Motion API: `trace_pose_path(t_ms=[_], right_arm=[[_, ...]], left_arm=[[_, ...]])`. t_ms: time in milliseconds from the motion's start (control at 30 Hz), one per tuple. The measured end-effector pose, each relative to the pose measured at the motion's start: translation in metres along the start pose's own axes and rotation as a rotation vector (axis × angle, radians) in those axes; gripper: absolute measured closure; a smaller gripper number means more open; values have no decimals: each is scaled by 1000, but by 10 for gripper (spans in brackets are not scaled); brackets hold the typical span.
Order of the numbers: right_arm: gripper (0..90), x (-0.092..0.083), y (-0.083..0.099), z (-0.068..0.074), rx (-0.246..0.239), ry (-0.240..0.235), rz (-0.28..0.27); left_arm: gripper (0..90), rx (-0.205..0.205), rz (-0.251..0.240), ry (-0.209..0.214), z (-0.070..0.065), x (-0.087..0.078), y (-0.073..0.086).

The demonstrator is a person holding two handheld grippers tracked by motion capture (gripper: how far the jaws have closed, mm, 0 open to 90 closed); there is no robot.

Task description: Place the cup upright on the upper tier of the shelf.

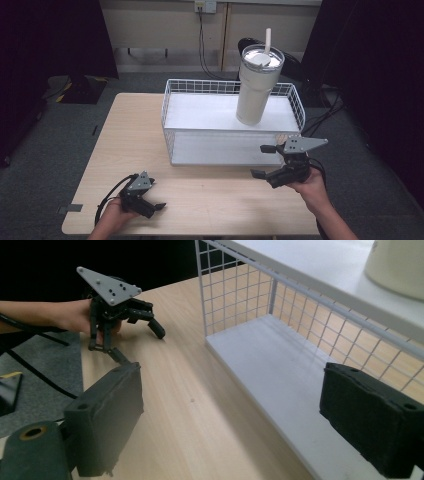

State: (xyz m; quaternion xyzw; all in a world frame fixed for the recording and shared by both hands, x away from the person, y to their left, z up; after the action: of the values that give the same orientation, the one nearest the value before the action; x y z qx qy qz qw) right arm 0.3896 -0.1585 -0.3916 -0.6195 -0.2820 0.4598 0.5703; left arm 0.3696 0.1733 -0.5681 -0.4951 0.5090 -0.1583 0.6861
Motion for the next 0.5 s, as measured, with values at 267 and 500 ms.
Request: trace_pose_path(t_ms=[267, 500], right_arm=[[100, 2, 18, 1, 14, -2, 13], [100, 5, 37, 1, 40, -6, 32]], left_arm=[[25, 0, 0, 0, 0, 0, 0], [26, 0, 0, 0, 0, 0, 0]])
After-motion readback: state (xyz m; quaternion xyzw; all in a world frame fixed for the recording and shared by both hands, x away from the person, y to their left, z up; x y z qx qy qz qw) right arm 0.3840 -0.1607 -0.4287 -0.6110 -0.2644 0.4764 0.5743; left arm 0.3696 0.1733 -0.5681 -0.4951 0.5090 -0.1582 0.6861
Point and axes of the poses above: each handheld gripper's, and its own axes: x roughly forward along the jaws, y roughly out of its underside, z roughly to its left, the point moved 9 cm from there along x, roughly forward along the jaws, and after that the axes turned 11 degrees about -z, right-handed, at the moved point
